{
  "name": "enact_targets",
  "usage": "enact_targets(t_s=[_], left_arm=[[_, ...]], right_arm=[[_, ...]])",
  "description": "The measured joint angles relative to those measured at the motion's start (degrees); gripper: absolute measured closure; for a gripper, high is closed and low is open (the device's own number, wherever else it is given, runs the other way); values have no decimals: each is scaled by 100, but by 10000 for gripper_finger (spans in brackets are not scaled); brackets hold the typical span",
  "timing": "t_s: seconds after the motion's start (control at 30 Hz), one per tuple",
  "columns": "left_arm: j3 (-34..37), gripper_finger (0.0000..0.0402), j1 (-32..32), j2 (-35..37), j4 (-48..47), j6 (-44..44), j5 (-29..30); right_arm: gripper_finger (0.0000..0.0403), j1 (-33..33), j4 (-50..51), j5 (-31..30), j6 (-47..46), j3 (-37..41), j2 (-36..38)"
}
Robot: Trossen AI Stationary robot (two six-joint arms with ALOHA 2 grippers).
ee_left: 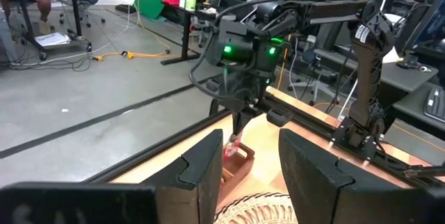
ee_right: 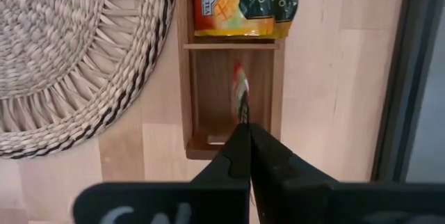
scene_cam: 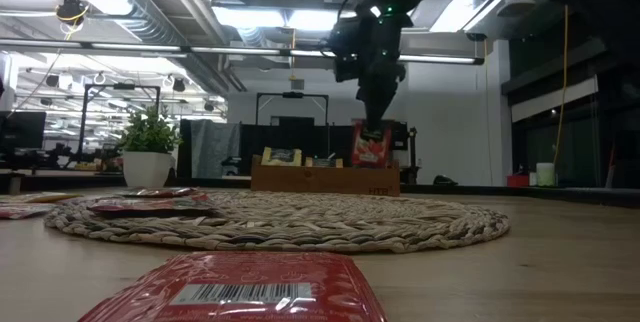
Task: Pick & Place Tea
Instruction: Put the red tea bag into the right of the wooden organizer
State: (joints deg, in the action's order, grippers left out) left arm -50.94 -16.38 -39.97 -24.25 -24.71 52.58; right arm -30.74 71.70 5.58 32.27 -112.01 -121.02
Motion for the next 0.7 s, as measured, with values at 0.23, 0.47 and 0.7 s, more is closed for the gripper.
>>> enact_targets(t_s=[0.23, 0.47, 0.7], left_arm=[[-2, 265, -2, 0, 2, 39, 2], [-2, 265, -1, 0, 2, 39, 0], [-2, 265, -1, 0, 2, 39, 0]], right_arm=[[403, 0, -43, -4, 33, 0, -154], [403, -2, -185, -17, 61, 0, -240], [403, -2, -317, -295, 91, 0, -250]])
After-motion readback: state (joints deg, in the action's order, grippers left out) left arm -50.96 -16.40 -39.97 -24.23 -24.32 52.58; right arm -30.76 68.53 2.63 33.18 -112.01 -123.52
